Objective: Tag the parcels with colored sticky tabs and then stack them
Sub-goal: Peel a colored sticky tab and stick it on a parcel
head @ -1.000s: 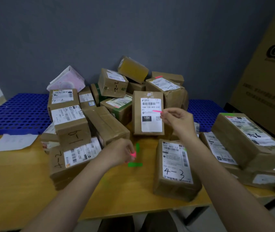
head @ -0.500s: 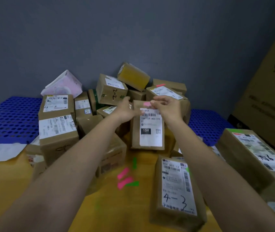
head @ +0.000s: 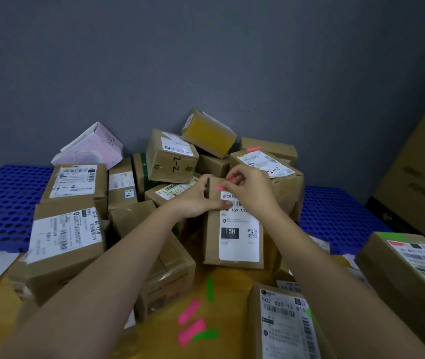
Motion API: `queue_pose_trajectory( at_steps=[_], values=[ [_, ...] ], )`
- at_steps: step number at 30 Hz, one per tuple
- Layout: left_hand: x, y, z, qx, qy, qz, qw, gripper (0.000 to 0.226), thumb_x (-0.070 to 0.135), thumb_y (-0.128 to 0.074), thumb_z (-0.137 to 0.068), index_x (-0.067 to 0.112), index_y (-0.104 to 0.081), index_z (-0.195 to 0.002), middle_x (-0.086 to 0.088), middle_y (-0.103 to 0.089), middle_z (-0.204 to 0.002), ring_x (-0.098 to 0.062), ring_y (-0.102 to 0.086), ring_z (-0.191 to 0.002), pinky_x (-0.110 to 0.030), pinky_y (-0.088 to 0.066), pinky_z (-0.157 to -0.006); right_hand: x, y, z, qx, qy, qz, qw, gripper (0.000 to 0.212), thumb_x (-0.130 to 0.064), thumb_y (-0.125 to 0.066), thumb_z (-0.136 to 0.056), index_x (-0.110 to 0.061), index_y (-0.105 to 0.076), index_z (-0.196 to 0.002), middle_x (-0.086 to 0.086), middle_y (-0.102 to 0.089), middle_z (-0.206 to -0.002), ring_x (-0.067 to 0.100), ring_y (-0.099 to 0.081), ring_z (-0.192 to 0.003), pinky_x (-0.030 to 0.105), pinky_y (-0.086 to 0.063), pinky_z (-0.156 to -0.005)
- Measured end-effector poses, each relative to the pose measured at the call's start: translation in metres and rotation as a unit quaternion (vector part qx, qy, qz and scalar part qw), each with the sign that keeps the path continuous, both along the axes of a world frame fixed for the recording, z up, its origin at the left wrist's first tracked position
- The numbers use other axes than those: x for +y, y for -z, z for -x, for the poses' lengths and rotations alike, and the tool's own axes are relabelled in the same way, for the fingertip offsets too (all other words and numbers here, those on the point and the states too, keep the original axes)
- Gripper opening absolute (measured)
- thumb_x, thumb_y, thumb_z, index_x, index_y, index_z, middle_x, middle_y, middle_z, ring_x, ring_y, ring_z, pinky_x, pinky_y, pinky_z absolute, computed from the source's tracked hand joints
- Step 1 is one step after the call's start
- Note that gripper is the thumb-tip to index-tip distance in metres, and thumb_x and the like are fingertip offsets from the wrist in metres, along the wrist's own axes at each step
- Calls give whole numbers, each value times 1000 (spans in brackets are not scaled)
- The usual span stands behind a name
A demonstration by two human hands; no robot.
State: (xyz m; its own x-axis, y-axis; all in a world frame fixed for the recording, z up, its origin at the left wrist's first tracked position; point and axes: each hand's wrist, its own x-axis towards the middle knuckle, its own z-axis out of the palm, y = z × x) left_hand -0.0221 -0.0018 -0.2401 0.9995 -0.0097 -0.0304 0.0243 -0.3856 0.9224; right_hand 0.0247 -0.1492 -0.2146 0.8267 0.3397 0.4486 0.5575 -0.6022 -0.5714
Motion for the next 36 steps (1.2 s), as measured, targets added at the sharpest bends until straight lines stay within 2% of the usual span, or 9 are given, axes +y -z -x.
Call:
queue_pose_trajectory(
  at_steps=[5,7,11,13,21,24,27,32,36],
  values=[
    [-3,2,3,-8,2,25,1000,58,31,-75,-80,28,-38,-124,7,-65,-104,-5,-65,-88,-18,-51,-67,-7,-8,-8,-6,27,155,988,46,-49,-63,-86,-23,-60,-123,3,-52,-115,23,-39,-118,37,-37,-88],
    [-5,1,5,-9,-2,48,999,53,29,-71,-84,28,-38,-125,9,-64,-100,-1,-64,-83,-14,-49,-60,-9,-9,-9,12,22,204,979,37,-53,-52,-91,-28,-66,-114,3,-58,-107,24,-44,-113,37,-33,-85],
    [-11,0,9,4,-20,84,996,35,47,-51,-93,30,-43,-122,12,-59,-104,-7,-56,-96,-30,-44,-79,-10,-6,-3,1,13,198,980,29,-45,-48,-96,-28,-70,-100,-4,-67,-96,19,-55,-99,38,-30,-86],
    [-15,2,8,-26,-52,76,995,27,44,-46,-96,26,-49,-117,11,-60,-98,-4,-56,-90,-22,-43,-69,-11,-3,0,23,18,165,986,27,-46,-50,-95,-29,-72,-96,-8,-67,-88,15,-56,-92,40,-34,-89],
    [-22,9,5,-23,-93,101,990,23,34,-48,-98,20,-56,-113,-3,-65,-103,-15,-61,-93,-28,-44,-69,-15,7,7,33,24,127,991,27,-46,-58,-91,-25,-68,-105,-10,-64,-92,11,-53,-94,39,-37,-96],
    [-26,8,6,-32,-100,87,991,23,35,-47,-98,21,-56,-115,-3,-64,-104,-16,-60,-96,-29,-44,-73,-18,8,19,-44,55,48,996,29,-43,-60,-90,-19,-67,-106,-1,-61,-106,18,-53,-105,34,-43,-86],
    [-27,8,8,-34,-100,90,990,23,33,-45,-99,21,-55,-116,-1,-63,-103,-14,-58,-94,-30,-44,-76,-36,4,35,-69,134,100,984,33,-46,-49,-95,-16,-58,-85,-2,-56,-88,18,-56,-83,29,-39,-63],
    [-28,8,13,-48,-113,93,988,17,31,-43,-100,23,-53,-110,5,-59,-95,-8,-55,-88,-28,-42,-72,-56,10,37,144,157,250,945,80,-78,-21,-86,-11,-63,-100,4,-62,-98,22,-59,-89,31,-42,-65],
    [-30,5,20,-71,-135,98,983,16,31,-44,-99,23,-54,-108,9,-56,-94,-6,-52,-88,-22,-38,-67,-52,25,33,288,20,6,957,65,-73,-39,-85,-23,-58,-122,-4,-64,-118,17,-59,-109,32,-46,-90]
  ],
)
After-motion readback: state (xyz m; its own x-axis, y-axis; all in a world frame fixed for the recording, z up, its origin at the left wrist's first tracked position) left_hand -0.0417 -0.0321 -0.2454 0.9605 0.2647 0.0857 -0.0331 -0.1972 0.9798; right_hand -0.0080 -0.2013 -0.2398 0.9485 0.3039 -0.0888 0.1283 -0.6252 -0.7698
